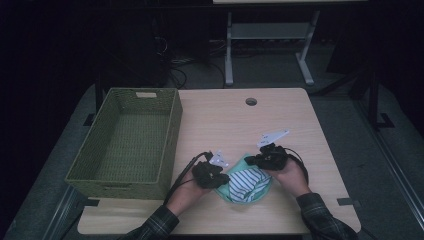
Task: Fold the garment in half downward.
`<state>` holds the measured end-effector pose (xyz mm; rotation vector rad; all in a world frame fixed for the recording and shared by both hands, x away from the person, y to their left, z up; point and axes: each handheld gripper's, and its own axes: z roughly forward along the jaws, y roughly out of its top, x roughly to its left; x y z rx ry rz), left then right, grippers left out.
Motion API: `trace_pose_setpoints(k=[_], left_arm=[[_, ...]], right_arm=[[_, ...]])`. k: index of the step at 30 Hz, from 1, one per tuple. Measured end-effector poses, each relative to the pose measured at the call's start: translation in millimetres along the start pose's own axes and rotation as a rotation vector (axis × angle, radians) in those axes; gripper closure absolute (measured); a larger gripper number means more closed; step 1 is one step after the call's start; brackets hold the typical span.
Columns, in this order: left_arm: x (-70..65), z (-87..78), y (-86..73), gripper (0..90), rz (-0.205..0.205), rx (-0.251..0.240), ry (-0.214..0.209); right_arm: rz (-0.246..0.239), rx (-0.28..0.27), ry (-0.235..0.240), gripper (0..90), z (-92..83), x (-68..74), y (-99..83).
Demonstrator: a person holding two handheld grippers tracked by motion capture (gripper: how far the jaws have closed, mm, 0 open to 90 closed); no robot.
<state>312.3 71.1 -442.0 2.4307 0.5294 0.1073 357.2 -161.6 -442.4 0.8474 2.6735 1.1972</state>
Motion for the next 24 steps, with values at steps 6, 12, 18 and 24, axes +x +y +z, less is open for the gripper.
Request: trace_pose_setpoints(k=[6,12,18,24], left_arm=[[-1.1,8.0,-2.5,84.2,0.003,0.038,-0.002],[-2.9,6.9,-1.3,82.7,0.011,0.035,0.003],[-4.5,-7.6,1.2,81.0,-0.011,-0.022,-0.016],[-10.3,-15.5,-6.4,81.5,-0.021,-0.024,-0.023]], right_arm=[[-0.005,0.068,-0.009,89.9,21.7,-1.8,-2.8],[-0.006,0.062,-0.005,89.8,20.4,-2.7,-4.9],[0.014,0.009,-0.021,89.9,3.6,-10.7,-7.1],[0.046,0.015,-0.065,89.8,-6.5,-23.5,-15.5]])
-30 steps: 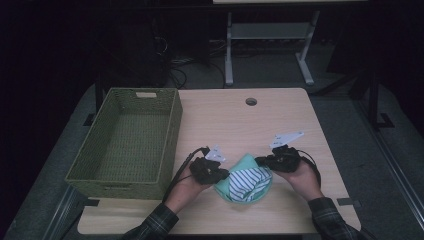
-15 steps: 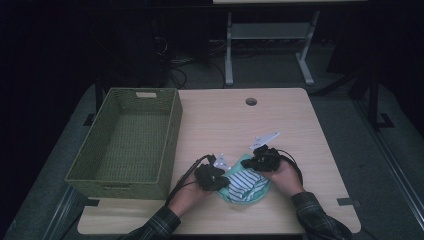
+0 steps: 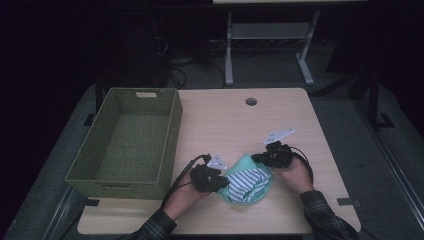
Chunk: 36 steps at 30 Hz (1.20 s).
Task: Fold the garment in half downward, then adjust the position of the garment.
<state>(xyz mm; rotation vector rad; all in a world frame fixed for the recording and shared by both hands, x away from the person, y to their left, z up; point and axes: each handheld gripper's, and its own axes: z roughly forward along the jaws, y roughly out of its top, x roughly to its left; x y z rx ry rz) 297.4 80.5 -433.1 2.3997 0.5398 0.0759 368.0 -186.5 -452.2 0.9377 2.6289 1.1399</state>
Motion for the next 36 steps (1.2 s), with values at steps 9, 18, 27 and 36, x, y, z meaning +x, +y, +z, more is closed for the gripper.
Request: trace_pose_setpoints(k=[9,18,27,36], left_arm=[[0.5,6.4,-7.6,81.6,-0.001,0.052,-0.010],[8.8,14.7,-5.4,82.3,-0.010,0.073,0.018],[25.6,23.2,6.3,83.3,-0.021,0.074,0.066],[49.9,30.6,18.6,83.4,-0.048,0.082,0.103]], right_arm=[[0.019,0.031,-0.025,89.8,1.3,-12.0,-10.5],[0.030,0.053,-0.024,89.8,-1.5,-11.1,-16.6],[0.042,0.060,-0.041,89.8,-9.8,-12.2,-23.9],[0.038,0.074,-0.046,89.9,-17.7,-9.5,-31.0]])
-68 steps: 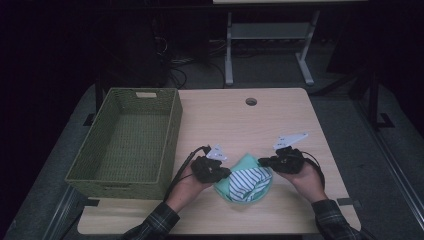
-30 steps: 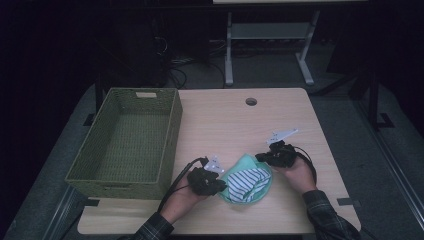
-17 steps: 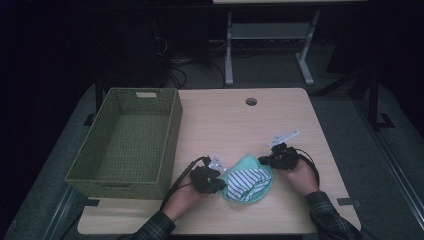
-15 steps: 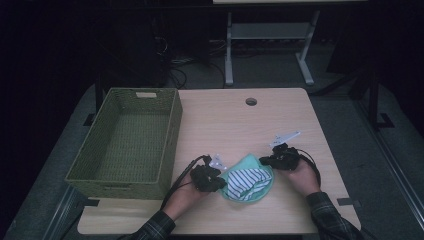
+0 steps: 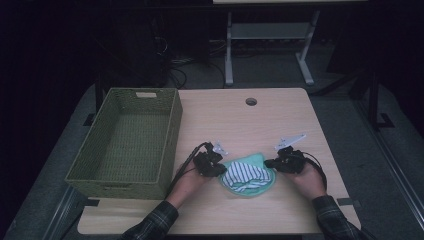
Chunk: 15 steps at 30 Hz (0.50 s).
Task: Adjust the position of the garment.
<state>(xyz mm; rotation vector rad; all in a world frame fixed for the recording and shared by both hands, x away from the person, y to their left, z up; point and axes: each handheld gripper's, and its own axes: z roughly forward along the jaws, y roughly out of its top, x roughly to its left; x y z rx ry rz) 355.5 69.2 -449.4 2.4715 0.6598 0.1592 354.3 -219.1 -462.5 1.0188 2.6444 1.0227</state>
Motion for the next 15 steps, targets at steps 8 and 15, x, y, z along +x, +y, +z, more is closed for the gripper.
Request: trace_pose_setpoints(k=[8,15], left_arm=[[16.4,10.7,14.0,83.3,0.002,-0.017,0.012],[29.0,18.6,23.6,83.4,-0.016,-0.033,0.006]], right_arm=[[-0.001,0.001,0.008,89.8,-7.7,5.5,-10.4],[-0.015,0.004,0.027,89.9,-11.4,16.8,-16.8]])
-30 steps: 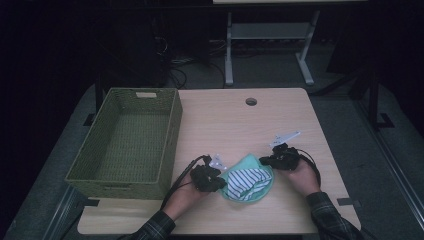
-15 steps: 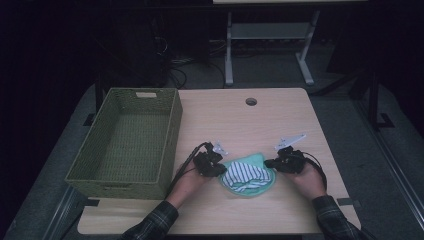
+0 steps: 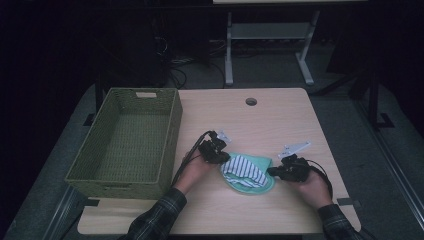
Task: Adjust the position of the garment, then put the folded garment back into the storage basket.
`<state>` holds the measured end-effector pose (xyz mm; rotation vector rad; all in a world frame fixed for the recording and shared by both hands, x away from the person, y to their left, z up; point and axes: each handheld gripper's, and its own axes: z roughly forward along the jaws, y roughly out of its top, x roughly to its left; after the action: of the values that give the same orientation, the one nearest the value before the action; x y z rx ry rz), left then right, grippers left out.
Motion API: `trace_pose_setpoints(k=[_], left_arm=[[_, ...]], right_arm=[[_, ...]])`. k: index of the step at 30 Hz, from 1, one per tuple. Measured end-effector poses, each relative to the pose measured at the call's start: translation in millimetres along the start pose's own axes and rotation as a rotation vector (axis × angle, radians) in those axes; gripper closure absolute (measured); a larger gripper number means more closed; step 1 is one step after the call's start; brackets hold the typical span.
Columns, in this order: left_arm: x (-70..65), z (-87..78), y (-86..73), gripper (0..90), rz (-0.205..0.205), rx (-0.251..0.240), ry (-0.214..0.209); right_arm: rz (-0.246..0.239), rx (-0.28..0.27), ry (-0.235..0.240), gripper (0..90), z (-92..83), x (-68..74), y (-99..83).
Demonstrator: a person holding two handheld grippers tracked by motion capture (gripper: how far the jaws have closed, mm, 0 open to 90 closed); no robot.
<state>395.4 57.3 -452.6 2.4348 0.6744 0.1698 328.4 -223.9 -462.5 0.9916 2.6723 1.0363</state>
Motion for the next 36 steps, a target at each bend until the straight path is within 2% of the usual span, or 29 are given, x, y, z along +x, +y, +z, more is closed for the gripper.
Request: trace_pose_setpoints(k=[3,12,16,20,23,26,30,31,32,34,35,36], left_arm=[[4.8,2.5,3.2,83.4,0.003,-0.002,-0.004],[16.3,11.9,12.5,84.3,-0.020,-0.018,-0.020],[19.4,14.7,15.8,84.8,-0.022,-0.023,-0.023],[20.6,13.5,16.4,84.5,-0.029,-0.024,-0.020],[20.7,7.2,15.1,84.0,-0.032,-0.034,-0.018],[19.6,-2.2,14.4,83.1,-0.039,-0.051,-0.026],[14.1,-16.2,14.1,80.8,-0.053,-0.079,-0.041],[13.0,-21.7,13.3,79.6,-0.036,-0.069,-0.046],[11.7,-24.5,12.6,78.2,-0.036,-0.073,-0.047],[7.7,-30.8,10.3,76.2,-0.045,-0.081,-0.055],[5.1,-32.6,9.4,74.2,-0.061,-0.093,-0.059],[3.2,-37.1,8.2,73.0,-0.049,-0.082,-0.062]], right_arm=[[-0.003,0.004,0.012,89.9,-0.4,6.8,-1.3],[-0.058,0.019,0.045,89.9,2.4,27.1,-0.1],[-0.075,0.016,0.073,89.9,6.6,35.4,1.8],[-0.101,0.009,0.076,89.8,8.1,41.9,5.0],[-0.097,-0.040,0.081,89.9,1.3,40.3,7.7],[-0.093,-0.080,0.062,89.9,-6.9,34.7,11.6],[-0.076,-0.105,0.038,89.8,-11.5,24.5,16.5],[-0.077,-0.107,0.033,89.8,-11.4,21.9,17.3],[-0.064,-0.109,0.023,89.8,-11.0,18.3,18.7],[-0.058,-0.113,0.016,89.8,-9.4,12.3,19.7],[-0.040,-0.113,0.009,89.8,-8.2,8.7,20.5],[-0.038,-0.114,0.004,89.8,-7.3,6.2,20.8]])
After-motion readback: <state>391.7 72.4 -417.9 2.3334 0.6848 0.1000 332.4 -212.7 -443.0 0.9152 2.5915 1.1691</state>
